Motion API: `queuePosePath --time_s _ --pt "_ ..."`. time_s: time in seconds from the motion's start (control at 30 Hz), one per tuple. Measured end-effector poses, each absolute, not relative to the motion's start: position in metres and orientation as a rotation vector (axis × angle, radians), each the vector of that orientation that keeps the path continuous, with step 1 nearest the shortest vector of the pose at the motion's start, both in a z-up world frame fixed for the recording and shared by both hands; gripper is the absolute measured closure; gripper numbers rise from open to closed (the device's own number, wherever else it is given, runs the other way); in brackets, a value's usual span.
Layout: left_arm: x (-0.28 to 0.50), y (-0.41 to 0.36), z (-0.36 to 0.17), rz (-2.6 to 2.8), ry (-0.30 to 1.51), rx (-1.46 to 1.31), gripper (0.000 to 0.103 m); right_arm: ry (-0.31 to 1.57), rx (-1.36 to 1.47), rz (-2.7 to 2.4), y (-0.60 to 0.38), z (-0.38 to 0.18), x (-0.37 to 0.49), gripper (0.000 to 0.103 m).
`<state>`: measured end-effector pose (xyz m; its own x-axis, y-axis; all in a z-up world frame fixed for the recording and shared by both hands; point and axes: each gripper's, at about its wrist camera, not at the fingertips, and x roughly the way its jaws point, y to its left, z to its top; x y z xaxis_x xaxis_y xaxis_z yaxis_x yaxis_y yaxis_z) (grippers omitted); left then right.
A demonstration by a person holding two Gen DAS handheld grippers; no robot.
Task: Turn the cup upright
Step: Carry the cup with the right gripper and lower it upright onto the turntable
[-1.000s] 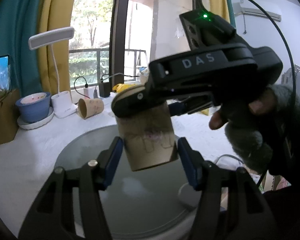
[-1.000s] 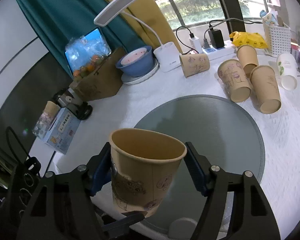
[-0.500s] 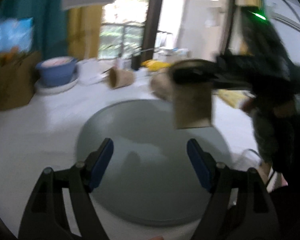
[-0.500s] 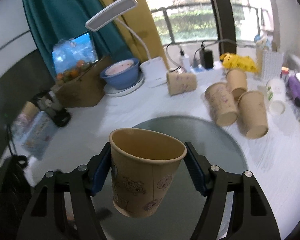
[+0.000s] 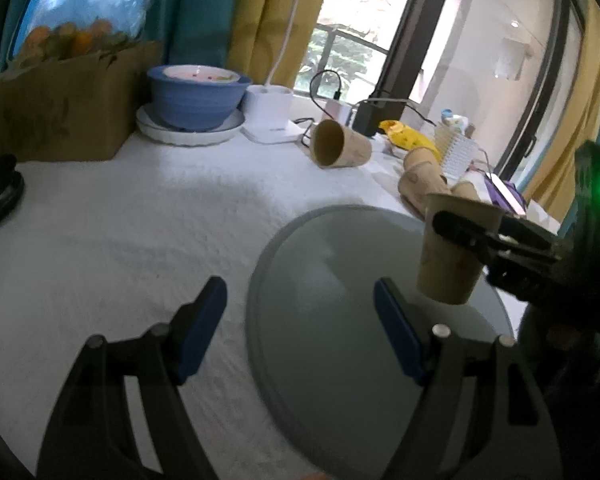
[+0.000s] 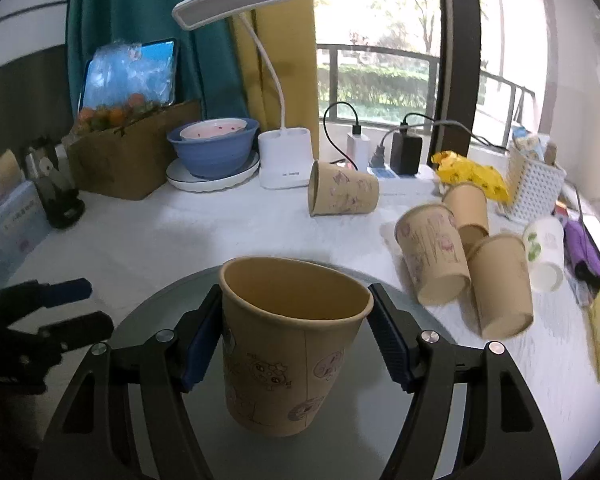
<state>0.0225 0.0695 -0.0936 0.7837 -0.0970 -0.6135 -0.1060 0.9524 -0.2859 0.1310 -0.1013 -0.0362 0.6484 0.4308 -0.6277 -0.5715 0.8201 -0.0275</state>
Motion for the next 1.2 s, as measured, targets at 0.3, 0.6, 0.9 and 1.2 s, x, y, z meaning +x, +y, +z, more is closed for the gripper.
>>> queuePosePath --time_s 0.3,0.6,0.9,1.2 --pt "0.042 0.072 -0.099 0.01 0.7 -0.372 0.026 0.631 -0.312 0.579 -0.087 -0.042 0.144 0.03" --pt "0.042 0.065 -0.101 -0.011 0.707 -0.378 0.026 0.626 -0.366 0.568 -0.088 -0.047 0.127 0.03" --pt "0.031 0.052 -0.101 -0.025 0.697 -0.363 0.026 0.674 -0.358 0.558 -0.103 -0.05 0.109 0.029" --pt "0.011 0.04 -0.084 -0.015 0.641 -0.318 0.026 0.682 -0.314 0.55 -0.117 -0.041 0.091 0.02"
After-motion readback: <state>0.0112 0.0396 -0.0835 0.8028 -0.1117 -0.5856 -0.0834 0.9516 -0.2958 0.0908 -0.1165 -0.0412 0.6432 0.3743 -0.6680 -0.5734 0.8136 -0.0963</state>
